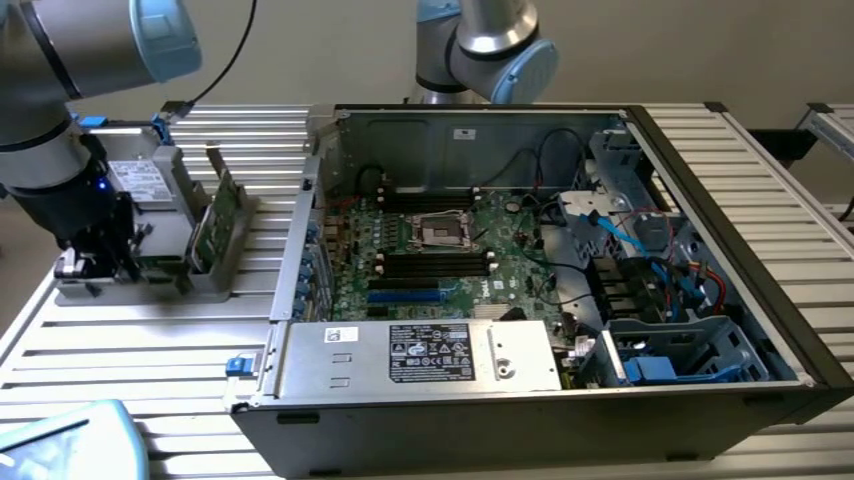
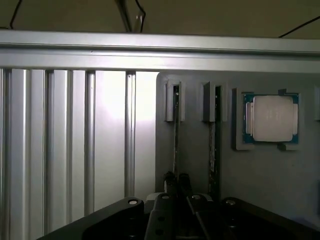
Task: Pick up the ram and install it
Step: 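Pick up the ram and move it above insertion slot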
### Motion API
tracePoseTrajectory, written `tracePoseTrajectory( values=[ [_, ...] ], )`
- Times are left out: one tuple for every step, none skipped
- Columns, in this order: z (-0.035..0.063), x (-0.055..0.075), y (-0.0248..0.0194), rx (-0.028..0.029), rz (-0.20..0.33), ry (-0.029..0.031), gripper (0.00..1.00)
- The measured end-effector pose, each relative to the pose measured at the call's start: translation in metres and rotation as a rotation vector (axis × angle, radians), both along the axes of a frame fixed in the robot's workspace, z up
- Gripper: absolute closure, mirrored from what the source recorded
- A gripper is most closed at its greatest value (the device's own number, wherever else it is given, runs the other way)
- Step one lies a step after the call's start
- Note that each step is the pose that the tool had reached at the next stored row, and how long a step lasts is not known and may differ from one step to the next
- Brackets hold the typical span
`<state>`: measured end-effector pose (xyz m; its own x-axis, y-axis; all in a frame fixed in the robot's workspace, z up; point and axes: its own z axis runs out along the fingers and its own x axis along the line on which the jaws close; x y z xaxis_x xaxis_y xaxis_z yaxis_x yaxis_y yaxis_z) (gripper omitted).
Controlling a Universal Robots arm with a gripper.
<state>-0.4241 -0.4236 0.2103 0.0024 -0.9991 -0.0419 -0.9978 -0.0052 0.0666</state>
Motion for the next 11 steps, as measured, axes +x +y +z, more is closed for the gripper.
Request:
tracePoseTrajectory(
  values=[
    [0.0015, 0.000, 0.0000, 0.0000, 0.000, 0.0005, 0.86],
    [0.0033, 0.000, 0.0000, 0.0000, 0.000, 0.0011, 0.86],
    [0.0052, 0.000, 0.0000, 0.0000, 0.000, 0.0016, 0.86],
    [0.0073, 0.000, 0.0000, 0.0000, 0.000, 0.0021, 0.86],
    [0.0092, 0.000, 0.0000, 0.0000, 0.000, 0.0026, 0.86],
    [0.0115, 0.000, 0.0000, -0.0001, 0.000, 0.0032, 0.86],
    [0.0138, 0.000, 0.0000, -0.0001, 0.000, 0.0035, 0.86],
    [0.0163, 0.000, 0.0000, 0.0000, 0.000, 0.0037, 0.86],
    [0.0191, 0.000, 0.0000, 0.0000, 0.000, 0.0041, 0.86],
    [0.0219, 0.000, 0.0000, 0.0000, 0.000, 0.0044, 0.86],
    [0.0248, 0.000, 0.0000, -0.0001, 0.000, 0.0050, 0.86]
  ],
)
